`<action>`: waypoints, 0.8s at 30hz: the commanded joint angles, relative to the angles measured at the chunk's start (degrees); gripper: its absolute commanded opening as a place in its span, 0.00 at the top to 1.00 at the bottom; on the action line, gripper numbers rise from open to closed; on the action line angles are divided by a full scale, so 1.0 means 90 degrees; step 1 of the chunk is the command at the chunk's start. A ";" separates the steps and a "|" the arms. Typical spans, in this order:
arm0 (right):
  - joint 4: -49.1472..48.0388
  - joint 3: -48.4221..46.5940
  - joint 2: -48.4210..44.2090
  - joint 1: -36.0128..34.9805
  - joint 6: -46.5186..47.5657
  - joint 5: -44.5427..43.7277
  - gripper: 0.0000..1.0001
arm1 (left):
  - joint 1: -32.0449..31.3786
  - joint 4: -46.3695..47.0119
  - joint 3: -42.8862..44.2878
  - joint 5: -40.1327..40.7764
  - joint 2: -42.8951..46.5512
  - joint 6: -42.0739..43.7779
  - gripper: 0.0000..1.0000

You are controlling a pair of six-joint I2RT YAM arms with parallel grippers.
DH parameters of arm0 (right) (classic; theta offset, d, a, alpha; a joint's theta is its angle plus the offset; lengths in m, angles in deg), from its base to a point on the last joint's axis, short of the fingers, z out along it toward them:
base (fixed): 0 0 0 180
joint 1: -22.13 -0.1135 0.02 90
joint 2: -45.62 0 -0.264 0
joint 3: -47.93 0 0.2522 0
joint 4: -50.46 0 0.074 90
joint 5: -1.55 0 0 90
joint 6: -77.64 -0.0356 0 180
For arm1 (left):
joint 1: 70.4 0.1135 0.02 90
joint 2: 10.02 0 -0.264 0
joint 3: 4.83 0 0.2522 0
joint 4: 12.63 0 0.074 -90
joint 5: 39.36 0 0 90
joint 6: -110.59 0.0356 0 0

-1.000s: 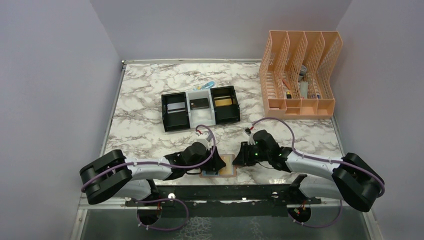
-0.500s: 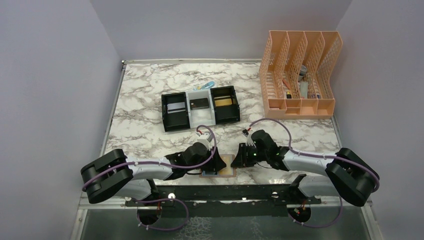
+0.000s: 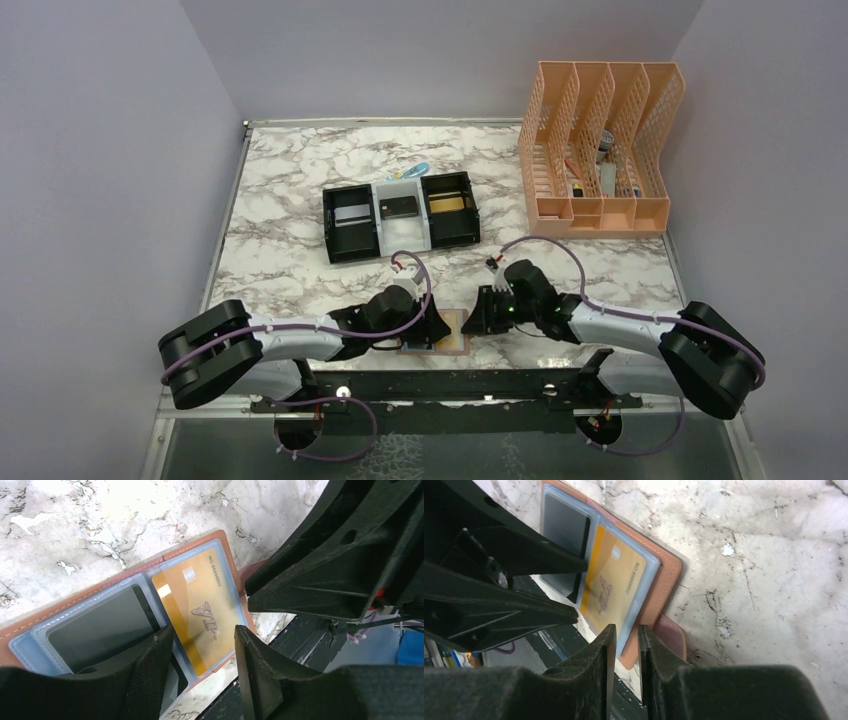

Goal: Take the credit cards out of the card holder

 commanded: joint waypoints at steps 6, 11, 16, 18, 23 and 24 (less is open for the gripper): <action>-0.0067 -0.0329 -0.0284 -0.0030 0.0130 0.0413 0.75 | -0.0040 -0.0180 -0.0093 0.0181 -0.0016 0.0016 0.48; -0.0491 0.0151 0.0513 -0.0017 -0.0056 0.0190 0.76 | -0.0037 -0.0172 -0.0072 0.0114 -0.0140 0.0001 0.48; -0.0856 0.0688 0.1132 -0.0023 -0.0136 -0.0152 0.77 | -0.0049 -0.0174 -0.0018 0.0089 -0.0260 -0.0007 0.48; -0.0874 0.0787 0.1217 -0.0021 -0.0186 -0.0257 0.78 | -0.0047 -0.0167 -0.0019 0.0131 -0.0304 -0.0038 0.48; -0.1017 0.0960 0.1135 -0.0022 -0.0452 -0.0379 0.78 | -0.0059 -0.0171 -0.0119 0.0368 -0.0268 -0.0227 0.48; -0.1022 0.0968 0.1113 -0.0022 -0.0477 -0.0398 0.79 | -0.0059 -0.0169 -0.0148 0.0414 -0.0250 -0.0268 0.48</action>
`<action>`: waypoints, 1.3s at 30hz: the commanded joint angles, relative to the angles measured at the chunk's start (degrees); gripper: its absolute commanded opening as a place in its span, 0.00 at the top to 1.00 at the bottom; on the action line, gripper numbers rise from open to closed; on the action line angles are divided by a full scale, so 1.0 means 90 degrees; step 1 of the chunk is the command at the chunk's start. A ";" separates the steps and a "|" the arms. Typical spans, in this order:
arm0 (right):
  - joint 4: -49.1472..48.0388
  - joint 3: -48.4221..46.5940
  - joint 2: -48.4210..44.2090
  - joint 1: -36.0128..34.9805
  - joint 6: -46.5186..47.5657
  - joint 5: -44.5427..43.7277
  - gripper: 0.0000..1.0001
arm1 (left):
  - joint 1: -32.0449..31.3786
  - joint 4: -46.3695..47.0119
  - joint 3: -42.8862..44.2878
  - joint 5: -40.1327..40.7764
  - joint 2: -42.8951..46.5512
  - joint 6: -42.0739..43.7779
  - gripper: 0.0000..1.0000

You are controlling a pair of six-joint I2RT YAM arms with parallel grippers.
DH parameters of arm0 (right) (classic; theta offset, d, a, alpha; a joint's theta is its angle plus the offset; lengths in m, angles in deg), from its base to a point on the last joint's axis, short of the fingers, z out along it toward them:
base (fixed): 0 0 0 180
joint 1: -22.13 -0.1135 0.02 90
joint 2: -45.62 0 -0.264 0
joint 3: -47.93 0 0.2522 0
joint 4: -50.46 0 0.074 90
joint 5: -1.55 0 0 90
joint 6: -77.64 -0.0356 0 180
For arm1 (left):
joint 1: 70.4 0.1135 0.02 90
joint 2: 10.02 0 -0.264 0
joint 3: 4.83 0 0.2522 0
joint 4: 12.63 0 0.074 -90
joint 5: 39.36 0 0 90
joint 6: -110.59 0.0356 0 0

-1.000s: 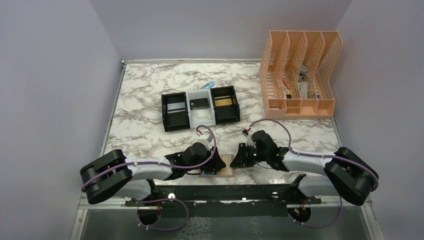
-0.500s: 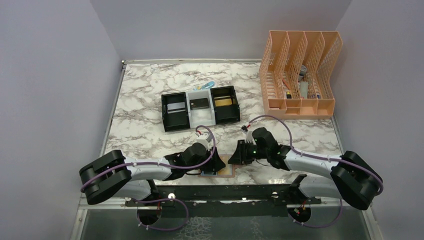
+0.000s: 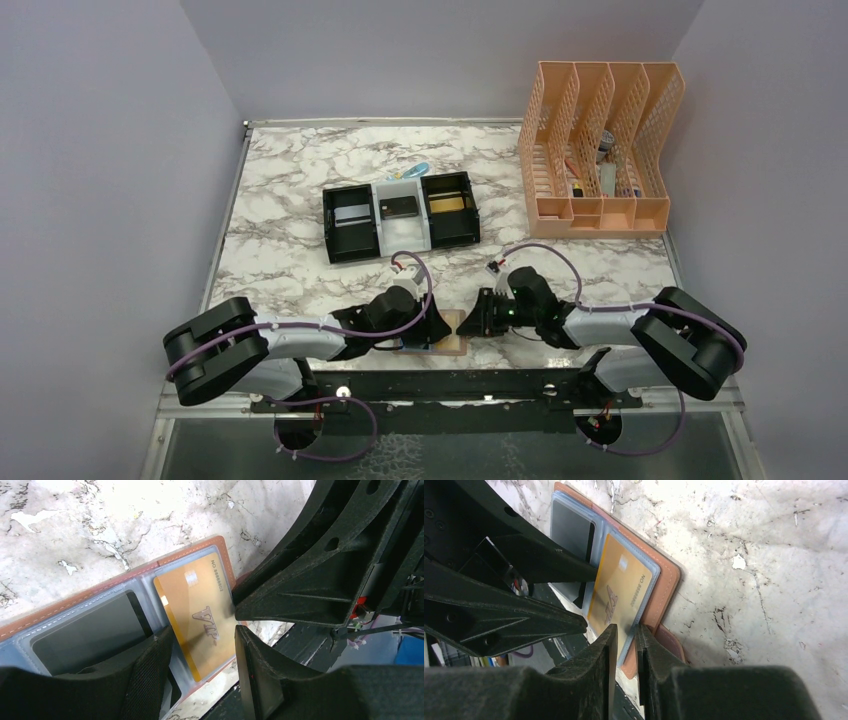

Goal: Take the credit cards out of the card holder

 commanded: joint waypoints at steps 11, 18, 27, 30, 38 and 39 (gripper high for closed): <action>0.1334 -0.0004 -0.0379 -0.0068 0.0415 -0.0367 0.74 | -0.0043 -0.0081 -0.0406 0.0732 0.0403 -0.0454 0.55; 0.2318 -0.0497 -0.1580 -0.0068 0.0736 -0.0549 0.73 | -0.0040 -0.0081 -0.0565 0.0901 0.0633 -0.0515 0.56; 0.0827 -0.0641 -0.0799 -0.0078 0.0662 0.1036 0.80 | -0.0049 -0.0081 -0.0524 0.0803 0.0538 -0.0498 0.56; 0.0948 -0.0759 -0.0167 -0.0078 0.0686 0.0662 0.82 | -0.0049 -0.0081 -0.0499 0.0744 0.0464 -0.0485 0.55; 0.0986 -0.0415 0.0956 -0.0078 0.0758 -0.0259 0.83 | -0.0081 0.0022 -0.0531 0.0707 0.0162 -0.0657 0.54; 0.0918 -0.0340 0.1003 -0.0077 0.0729 -0.0261 0.84 | -0.0083 0.0060 -0.0582 0.0755 0.0102 -0.0726 0.54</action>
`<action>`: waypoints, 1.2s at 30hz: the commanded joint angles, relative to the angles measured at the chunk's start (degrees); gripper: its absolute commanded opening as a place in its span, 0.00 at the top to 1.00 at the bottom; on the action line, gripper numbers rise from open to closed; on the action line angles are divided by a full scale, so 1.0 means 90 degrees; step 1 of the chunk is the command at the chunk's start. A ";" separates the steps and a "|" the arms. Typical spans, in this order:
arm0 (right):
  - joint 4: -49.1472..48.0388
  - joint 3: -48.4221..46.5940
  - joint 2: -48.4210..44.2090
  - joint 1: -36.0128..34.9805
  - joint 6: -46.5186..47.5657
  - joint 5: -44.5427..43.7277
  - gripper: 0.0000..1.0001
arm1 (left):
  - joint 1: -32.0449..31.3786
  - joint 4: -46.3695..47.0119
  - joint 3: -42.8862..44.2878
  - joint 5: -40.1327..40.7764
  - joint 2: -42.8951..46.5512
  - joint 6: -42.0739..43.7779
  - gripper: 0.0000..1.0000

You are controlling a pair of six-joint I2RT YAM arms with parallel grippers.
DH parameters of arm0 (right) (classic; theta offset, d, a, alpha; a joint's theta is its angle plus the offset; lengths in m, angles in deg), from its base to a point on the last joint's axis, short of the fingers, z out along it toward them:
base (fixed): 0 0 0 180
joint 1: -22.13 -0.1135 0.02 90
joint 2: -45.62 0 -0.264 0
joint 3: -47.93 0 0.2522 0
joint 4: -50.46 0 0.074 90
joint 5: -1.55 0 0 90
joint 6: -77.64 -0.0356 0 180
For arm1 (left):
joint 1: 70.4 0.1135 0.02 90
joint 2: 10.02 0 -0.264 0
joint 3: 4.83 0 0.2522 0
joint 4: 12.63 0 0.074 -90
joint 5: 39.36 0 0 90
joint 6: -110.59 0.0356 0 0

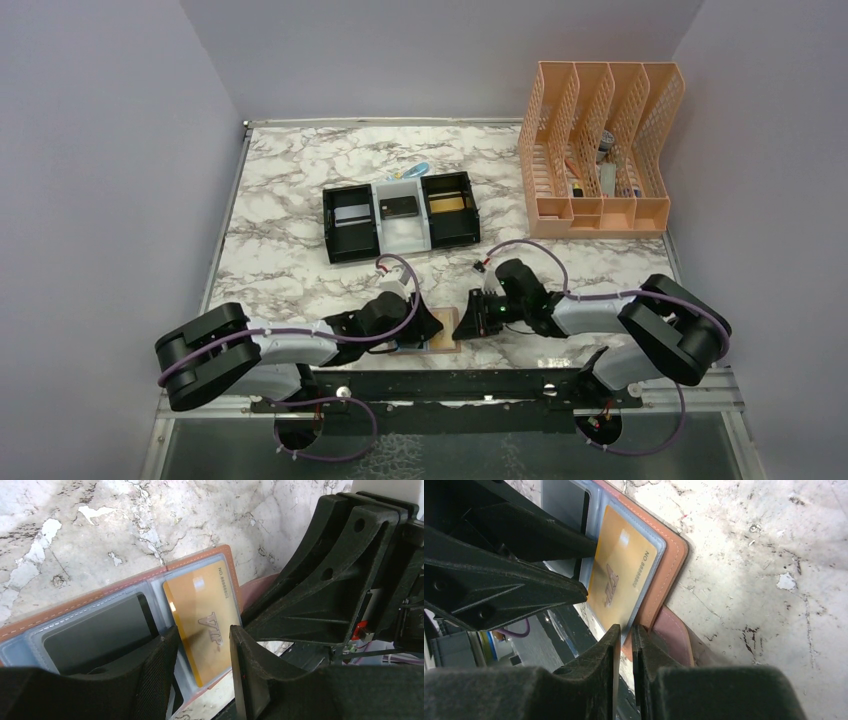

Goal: Take the credit cards out of the card holder

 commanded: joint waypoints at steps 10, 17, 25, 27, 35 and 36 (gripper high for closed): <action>-0.0571 0.0686 0.1117 -0.0033 -0.0015 -0.0596 0.85 | -0.0063 0.0611 -0.0600 0.0417 -0.0076 -0.0642 0.54; -0.0728 0.0673 0.1211 -0.0034 -0.0067 -0.0534 0.85 | -0.0064 0.0818 -0.0579 0.0245 0.0414 -0.0592 0.62; -0.0752 0.0611 0.1149 -0.0035 -0.0107 -0.0540 0.85 | -0.0074 0.0858 -0.0573 0.0123 0.0695 -0.0547 0.70; -0.0735 0.0604 0.1139 -0.0035 -0.0122 -0.0560 0.85 | -0.0074 0.0868 -0.0594 0.0144 0.0754 -0.0544 0.73; -0.0781 0.0615 0.1074 -0.0035 -0.0145 -0.0492 0.85 | -0.0068 0.0858 -0.0613 0.0047 0.0890 -0.0487 0.86; -0.0750 0.0615 0.1034 -0.0034 -0.0139 -0.0508 0.85 | -0.0074 0.0857 -0.0615 0.0052 0.0886 -0.0492 0.88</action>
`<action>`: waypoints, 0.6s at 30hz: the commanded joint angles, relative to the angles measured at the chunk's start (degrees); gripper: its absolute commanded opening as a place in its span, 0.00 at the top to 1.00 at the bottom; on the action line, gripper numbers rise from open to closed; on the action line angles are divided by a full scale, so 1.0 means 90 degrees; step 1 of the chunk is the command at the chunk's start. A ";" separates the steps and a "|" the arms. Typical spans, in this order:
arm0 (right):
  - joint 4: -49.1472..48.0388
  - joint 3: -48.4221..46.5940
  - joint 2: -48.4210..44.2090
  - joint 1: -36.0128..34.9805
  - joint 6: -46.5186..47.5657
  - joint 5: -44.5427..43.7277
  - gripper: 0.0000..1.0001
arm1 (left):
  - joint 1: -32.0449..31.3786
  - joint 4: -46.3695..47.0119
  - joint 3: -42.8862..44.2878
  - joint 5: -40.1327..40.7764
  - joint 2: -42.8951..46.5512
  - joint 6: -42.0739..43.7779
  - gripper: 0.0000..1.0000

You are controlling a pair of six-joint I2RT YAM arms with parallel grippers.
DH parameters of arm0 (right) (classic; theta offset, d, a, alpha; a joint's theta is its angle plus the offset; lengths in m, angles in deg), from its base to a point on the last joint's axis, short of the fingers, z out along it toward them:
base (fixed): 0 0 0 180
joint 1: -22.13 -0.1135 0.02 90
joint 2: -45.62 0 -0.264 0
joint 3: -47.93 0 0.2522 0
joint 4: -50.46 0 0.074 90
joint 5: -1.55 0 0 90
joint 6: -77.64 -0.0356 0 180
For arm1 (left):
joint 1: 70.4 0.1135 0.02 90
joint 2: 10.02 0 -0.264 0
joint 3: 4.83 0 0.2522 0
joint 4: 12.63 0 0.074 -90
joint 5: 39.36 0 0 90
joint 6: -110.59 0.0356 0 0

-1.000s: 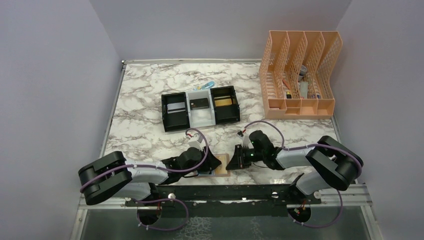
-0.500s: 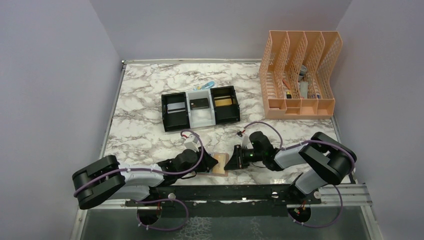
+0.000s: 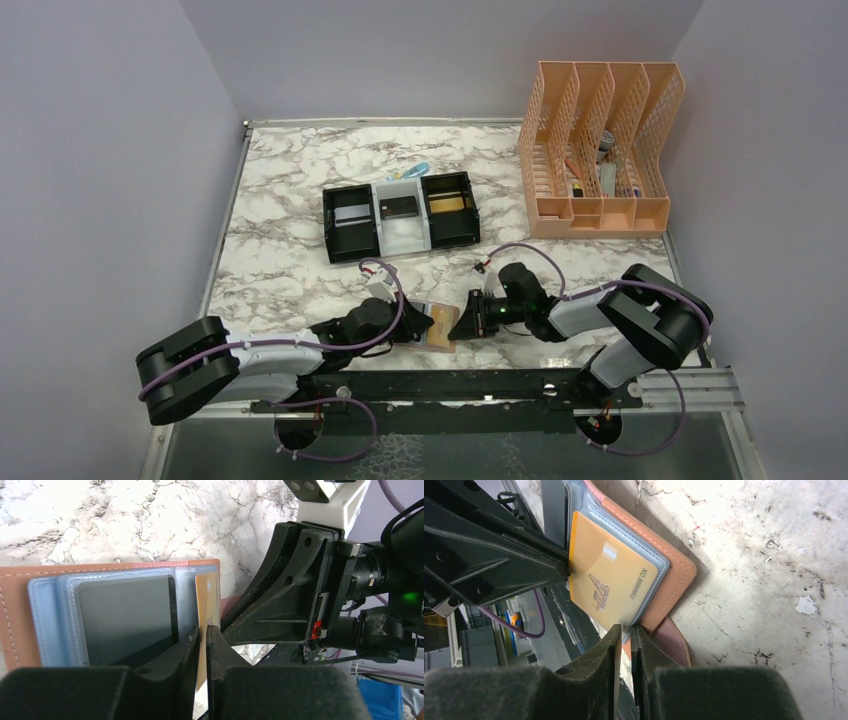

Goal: Take the credit cards out of the card holder

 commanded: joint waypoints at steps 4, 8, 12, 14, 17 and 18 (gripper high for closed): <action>0.1203 0.0181 0.0032 -0.0111 0.0373 -0.1059 0.85 | -0.0046 0.0239 -0.0058 -0.0242 0.0103 -0.0003 0.96; 0.1478 0.0119 -0.0277 -0.0112 0.0426 -0.1206 0.85 | -0.0043 0.0231 -0.0111 -0.0196 0.0103 -0.0054 1.00; 0.1675 0.0112 -0.0619 -0.0112 0.0408 -0.1376 0.85 | -0.0041 0.0231 -0.0144 -0.0196 0.0145 -0.0073 1.00; 0.1820 0.0084 -0.0787 -0.0108 0.0427 -0.1439 0.85 | -0.0049 0.0222 -0.0180 -0.0182 0.0163 -0.0071 1.00; 0.2071 0.0014 -0.0978 -0.0106 0.0497 -0.1570 0.85 | -0.0046 0.0207 -0.0221 -0.0145 0.0205 -0.0082 1.00; 0.2150 -0.0004 -0.1033 -0.0112 0.0523 -0.1604 0.85 | -0.0051 0.0203 -0.0232 -0.0131 0.0218 -0.0069 1.00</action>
